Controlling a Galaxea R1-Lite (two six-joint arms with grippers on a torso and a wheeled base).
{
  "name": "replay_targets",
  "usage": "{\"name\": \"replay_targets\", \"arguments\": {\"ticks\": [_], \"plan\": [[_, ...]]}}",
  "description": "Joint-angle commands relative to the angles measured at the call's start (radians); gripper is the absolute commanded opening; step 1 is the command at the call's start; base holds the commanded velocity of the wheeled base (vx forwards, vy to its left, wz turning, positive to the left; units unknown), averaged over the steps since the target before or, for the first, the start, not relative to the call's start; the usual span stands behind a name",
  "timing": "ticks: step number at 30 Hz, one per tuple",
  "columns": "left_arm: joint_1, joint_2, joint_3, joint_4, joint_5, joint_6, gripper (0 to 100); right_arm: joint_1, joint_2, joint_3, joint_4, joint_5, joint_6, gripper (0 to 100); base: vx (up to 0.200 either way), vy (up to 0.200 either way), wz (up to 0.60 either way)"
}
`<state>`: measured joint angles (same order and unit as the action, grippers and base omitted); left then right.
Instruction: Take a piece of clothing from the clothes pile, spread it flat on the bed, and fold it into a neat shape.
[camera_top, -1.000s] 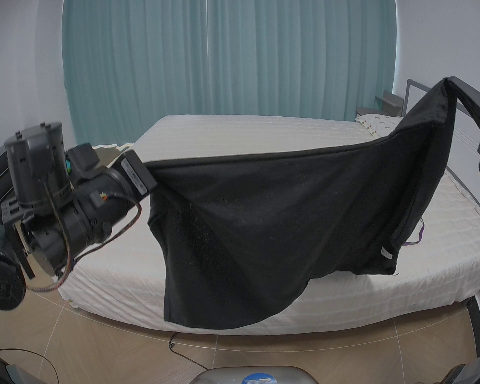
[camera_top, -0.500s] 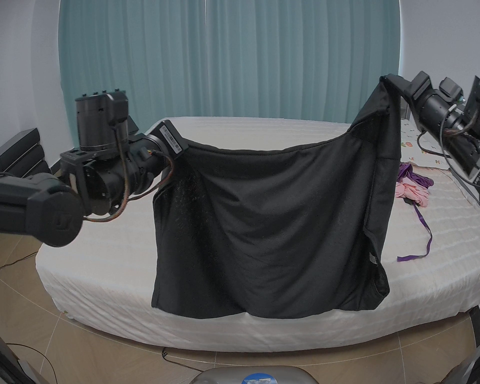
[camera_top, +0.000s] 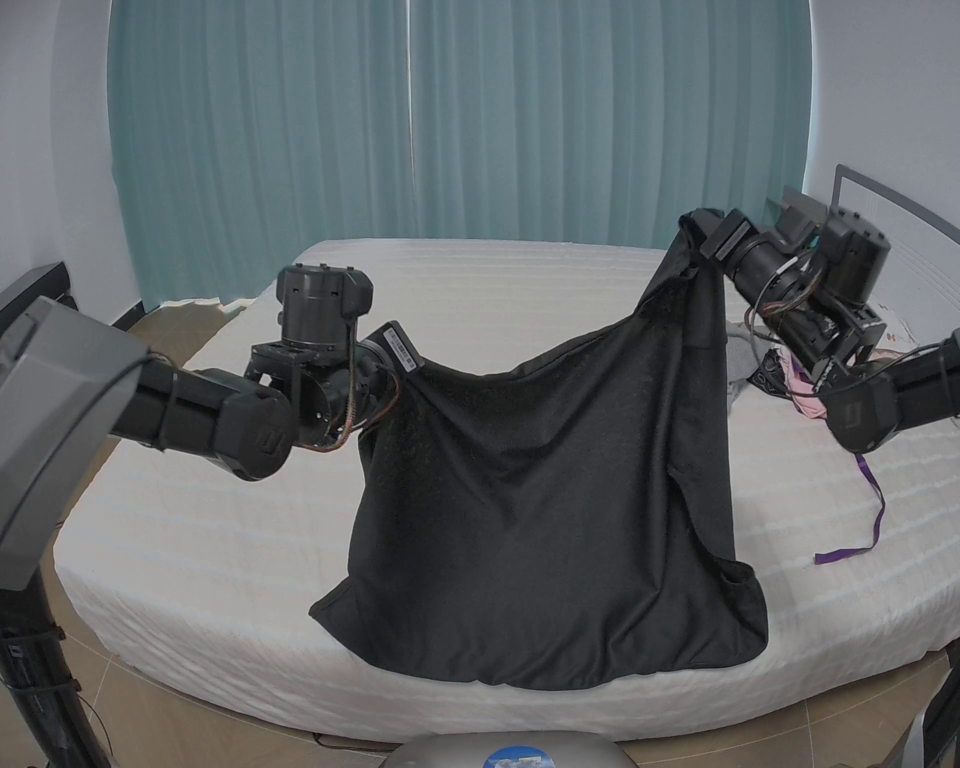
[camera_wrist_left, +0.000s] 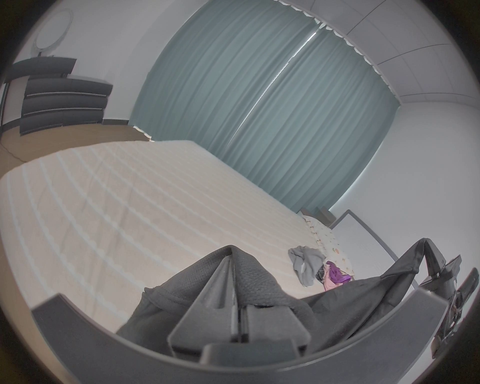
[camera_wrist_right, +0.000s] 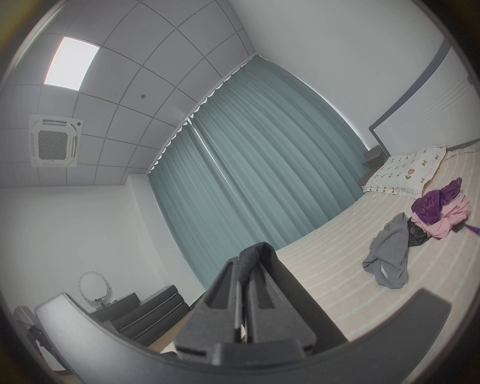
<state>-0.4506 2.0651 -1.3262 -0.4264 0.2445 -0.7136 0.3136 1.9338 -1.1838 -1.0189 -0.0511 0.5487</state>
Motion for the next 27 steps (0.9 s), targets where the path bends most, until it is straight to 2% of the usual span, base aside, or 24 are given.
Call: {"name": "replay_targets", "arguments": {"ticks": [1, 5, 8, 10, 13, 14, 15, 16, 23, 25, 27], "plan": [[0.024, 0.164, -0.059, 0.005, -0.001, -0.046, 0, -0.004, 0.194, -0.008, -0.07, -0.015, -0.004, 0, 0.0, 0.0, 0.0], [0.038, 0.237, -0.105, 0.005, -0.001, -0.092, 0, -0.01, 0.294, -0.033, -0.095, -0.027, -0.004, 0, 0.0, 0.0, 0.0], [0.046, 0.277, -0.128, 0.006, -0.002, -0.113, 0, -0.01, 0.355, -0.069, -0.098, -0.055, -0.004, 0, 0.0, 0.0, 0.0], [0.049, 0.325, -0.143, 0.003, -0.002, -0.122, 0, -0.011, 0.415, -0.125, -0.098, -0.096, -0.004, 0, 0.0, 0.0, 0.0], [0.058, 0.352, -0.163, 0.006, -0.004, -0.148, 0, -0.018, 0.468, -0.146, -0.096, -0.107, -0.009, 0, 0.0, 0.0, 0.0], [0.061, 0.36, -0.173, 0.006, -0.008, -0.159, 0, -0.018, 0.481, -0.146, -0.095, -0.105, -0.01, 100, 0.0, 0.0, 0.0], [0.066, 0.377, -0.191, 0.008, -0.025, -0.175, 0, -0.019, 0.508, -0.148, -0.095, -0.098, -0.01, 100, 0.0, 0.0, 0.0], [0.069, 0.389, -0.202, 0.012, -0.04, -0.179, 100, -0.021, 0.53, -0.149, -0.095, -0.093, -0.01, 100, 0.0, 0.0, 0.0], [0.104, 0.437, -0.215, 0.078, -0.065, -0.182, 100, -0.073, 0.634, -0.114, -0.079, -0.092, -0.009, 100, 0.0, 0.0, 0.0], [0.135, 0.437, -0.212, 0.118, -0.071, -0.182, 100, -0.108, 0.625, -0.068, -0.078, -0.089, -0.009, 100, 0.0, 0.0, 0.0], [0.158, 0.429, -0.208, 0.187, -0.109, -0.182, 100, -0.134, 0.606, -0.042, -0.076, -0.075, -0.006, 100, 0.0, 0.0, 0.0]]}}
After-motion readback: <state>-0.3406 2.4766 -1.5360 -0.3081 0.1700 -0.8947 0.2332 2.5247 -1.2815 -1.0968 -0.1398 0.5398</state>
